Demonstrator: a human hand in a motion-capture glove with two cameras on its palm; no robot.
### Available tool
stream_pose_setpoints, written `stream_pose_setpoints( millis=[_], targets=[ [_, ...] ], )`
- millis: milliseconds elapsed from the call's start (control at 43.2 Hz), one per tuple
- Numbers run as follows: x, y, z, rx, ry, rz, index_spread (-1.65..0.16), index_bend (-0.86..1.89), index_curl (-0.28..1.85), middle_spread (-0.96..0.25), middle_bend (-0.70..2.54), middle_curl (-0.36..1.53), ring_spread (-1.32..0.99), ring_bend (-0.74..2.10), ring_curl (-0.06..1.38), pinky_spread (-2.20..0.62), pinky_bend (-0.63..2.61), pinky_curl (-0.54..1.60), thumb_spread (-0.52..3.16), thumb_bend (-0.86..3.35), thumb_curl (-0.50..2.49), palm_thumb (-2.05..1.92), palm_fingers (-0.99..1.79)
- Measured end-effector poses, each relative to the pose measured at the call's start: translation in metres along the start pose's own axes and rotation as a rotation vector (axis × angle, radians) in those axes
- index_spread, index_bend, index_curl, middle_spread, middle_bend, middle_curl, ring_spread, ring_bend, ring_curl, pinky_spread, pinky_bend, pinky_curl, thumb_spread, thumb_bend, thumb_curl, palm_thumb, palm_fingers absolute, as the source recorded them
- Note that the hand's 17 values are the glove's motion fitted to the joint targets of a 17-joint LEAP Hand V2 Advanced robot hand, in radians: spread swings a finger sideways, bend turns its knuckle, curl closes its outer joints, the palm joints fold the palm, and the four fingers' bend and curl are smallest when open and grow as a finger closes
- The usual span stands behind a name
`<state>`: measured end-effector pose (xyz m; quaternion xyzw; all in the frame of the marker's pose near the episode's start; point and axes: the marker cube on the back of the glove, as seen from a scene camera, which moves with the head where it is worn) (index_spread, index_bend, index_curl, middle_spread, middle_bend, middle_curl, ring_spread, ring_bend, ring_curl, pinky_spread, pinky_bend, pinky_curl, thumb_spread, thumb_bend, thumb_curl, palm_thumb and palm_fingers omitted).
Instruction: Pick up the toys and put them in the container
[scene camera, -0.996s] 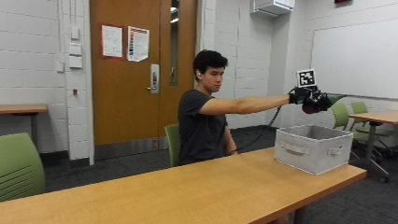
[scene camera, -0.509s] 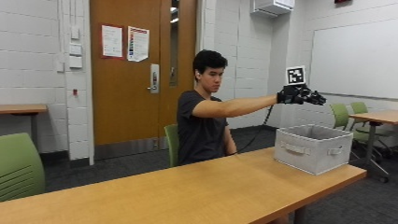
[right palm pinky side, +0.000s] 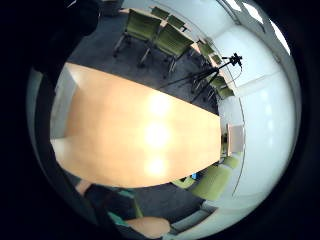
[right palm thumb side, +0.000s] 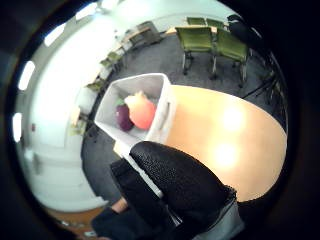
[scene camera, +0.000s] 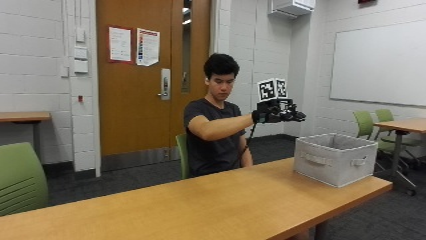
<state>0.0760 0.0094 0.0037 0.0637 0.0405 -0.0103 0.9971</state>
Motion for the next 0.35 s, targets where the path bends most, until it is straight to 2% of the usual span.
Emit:
stream_pose_setpoints(
  millis=[347],
  targets=[
    [0.025,0.027,0.012,0.002,-0.023,0.05,-0.25,0.18,0.56,-0.07,0.37,0.51,-0.29,0.64,0.26,-0.1,0.72,0.3,1.0,-0.12,0.15,-0.18,0.01]
  ],
)
